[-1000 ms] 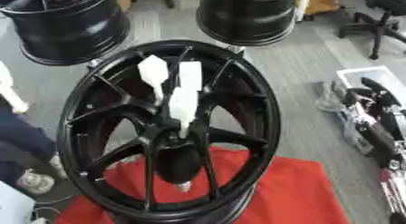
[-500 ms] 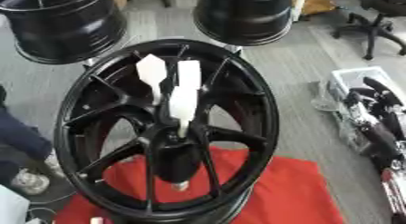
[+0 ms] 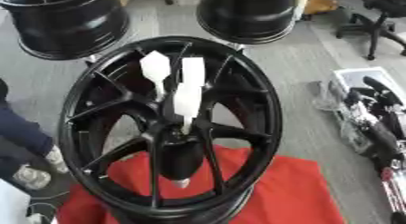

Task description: Pull the pin out of the wheel hub.

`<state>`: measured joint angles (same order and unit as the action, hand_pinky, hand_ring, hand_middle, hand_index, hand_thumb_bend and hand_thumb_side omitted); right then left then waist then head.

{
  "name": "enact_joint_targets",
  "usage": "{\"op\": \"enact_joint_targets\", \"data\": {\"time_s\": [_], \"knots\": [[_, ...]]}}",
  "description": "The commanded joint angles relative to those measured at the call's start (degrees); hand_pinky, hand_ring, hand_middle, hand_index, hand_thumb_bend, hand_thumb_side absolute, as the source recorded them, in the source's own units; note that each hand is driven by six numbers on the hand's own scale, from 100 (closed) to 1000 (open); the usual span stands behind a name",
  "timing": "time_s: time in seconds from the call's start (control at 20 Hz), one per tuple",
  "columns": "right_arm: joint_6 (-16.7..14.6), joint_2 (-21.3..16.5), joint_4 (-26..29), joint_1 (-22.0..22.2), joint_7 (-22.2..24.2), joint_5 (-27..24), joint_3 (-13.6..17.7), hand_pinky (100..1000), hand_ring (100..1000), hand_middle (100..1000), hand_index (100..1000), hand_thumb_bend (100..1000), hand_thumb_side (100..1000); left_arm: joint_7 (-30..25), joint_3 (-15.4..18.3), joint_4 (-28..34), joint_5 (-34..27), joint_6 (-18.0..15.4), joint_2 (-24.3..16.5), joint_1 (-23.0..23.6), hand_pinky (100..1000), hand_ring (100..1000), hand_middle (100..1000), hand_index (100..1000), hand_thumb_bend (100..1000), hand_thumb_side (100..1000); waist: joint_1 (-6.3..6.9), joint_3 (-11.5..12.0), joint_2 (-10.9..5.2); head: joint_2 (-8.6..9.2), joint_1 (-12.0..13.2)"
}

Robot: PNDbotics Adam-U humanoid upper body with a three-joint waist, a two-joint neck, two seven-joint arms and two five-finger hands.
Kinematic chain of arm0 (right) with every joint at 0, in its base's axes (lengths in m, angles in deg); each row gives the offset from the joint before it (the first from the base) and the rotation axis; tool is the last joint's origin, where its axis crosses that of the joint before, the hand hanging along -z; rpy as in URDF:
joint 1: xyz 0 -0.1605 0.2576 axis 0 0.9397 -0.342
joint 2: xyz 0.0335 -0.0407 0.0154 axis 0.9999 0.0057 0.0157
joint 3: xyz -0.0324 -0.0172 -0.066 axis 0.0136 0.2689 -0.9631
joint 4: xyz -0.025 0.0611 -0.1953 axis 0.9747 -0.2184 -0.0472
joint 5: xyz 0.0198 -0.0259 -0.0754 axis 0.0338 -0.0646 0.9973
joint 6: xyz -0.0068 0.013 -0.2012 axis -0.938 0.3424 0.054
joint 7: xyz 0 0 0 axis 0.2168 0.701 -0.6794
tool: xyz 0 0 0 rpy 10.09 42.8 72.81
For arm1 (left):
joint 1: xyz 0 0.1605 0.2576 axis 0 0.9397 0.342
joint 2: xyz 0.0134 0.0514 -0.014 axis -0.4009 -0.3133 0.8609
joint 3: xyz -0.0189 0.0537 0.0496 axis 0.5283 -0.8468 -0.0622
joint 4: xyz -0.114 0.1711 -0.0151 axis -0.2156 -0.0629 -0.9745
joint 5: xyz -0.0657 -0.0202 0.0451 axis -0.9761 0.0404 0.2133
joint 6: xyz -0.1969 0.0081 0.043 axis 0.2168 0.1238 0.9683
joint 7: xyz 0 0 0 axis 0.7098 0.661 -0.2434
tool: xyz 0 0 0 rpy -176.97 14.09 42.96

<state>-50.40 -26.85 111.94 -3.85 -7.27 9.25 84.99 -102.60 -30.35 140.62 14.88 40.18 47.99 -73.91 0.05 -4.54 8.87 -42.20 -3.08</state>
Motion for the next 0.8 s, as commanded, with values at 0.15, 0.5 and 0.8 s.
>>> {"op": "enact_joint_targets", "data": {"time_s": [0.15, 0.5, 0.8], "knots": [[-0.15, -0.24, 0.48, -0.23, 0.12, -0.18, 0.18, 786, 713, 721, 905, 236, 452, 5.53, 1.62, 9.65, -5.55, 0.16, 7.07, -1.01, 682, 805, 700, 744, 362, 777, -0.23, 0.24, -0.88, -0.18, 0.0], [-0.19, 0.07, 0.43, -0.43, 0.45, -0.42, -0.16, 786, 713, 721, 905, 236, 453, 12.46, -1.28, 16.33, -12.27, 4.56, 16.05, -2.07, 675, 795, 683, 727, 350, 775, -0.59, 0.41, -0.71, -0.37, 0.27], [-0.21, 0.2, 0.38, -0.67, 0.81, -0.54, -0.46, 786, 713, 721, 905, 236, 454, 16.01, -4.59, 16.39, -13.84, 4.43, 17.17, -1.81, 675, 790, 676, 723, 347, 777, -0.61, -0.27, -0.3, -0.98, 1.09]]}}
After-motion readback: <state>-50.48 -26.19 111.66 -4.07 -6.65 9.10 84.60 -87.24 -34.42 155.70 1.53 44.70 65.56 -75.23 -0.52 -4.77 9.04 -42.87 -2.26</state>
